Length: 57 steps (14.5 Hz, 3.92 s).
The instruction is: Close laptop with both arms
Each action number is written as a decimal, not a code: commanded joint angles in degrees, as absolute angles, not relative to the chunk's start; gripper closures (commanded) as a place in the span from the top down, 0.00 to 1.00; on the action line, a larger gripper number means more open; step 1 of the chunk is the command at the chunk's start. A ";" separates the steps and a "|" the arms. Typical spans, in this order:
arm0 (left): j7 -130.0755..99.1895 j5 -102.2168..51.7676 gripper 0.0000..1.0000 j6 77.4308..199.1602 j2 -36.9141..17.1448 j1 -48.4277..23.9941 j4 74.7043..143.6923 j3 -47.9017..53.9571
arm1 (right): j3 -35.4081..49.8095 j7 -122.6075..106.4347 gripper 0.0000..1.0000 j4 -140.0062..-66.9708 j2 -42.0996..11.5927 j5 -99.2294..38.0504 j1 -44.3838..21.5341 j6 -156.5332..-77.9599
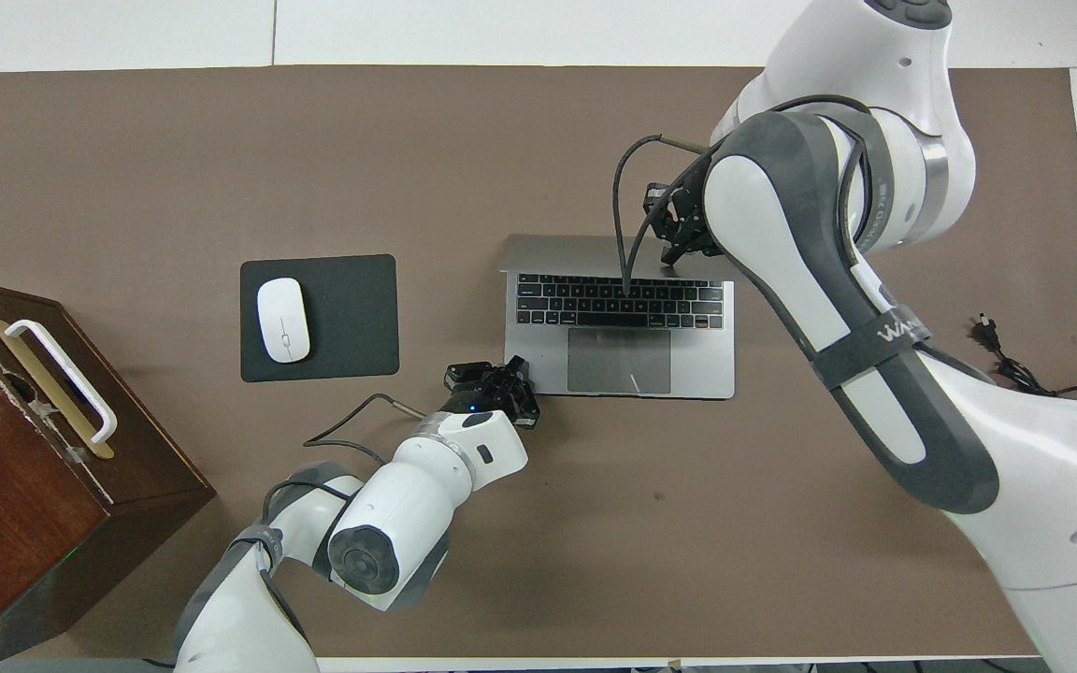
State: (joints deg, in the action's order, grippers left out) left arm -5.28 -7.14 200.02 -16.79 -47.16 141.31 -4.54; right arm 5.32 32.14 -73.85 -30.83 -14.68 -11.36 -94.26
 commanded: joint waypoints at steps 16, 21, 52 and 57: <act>-3.52 -8.17 0.00 200.57 -20.92 -48.43 141.06 -5.80 | 5.71 32.26 0.00 -98.35 -23.12 -15.91 -10.63 -113.29; -2.99 -8.17 0.00 200.57 -20.92 -48.34 141.06 -5.80 | 5.71 32.26 0.00 -99.22 -23.12 -15.82 -10.81 -114.52; -4.74 -12.04 0.00 200.30 -18.38 -48.25 141.41 -6.06 | 5.36 5.98 0.37 -84.29 -11.08 2.37 1.49 -101.70; -5.36 -12.13 0.00 195.41 -11.89 -47.55 144.22 -6.06 | 5.36 -1.23 1.00 -84.20 -10.20 1.93 4.21 -100.82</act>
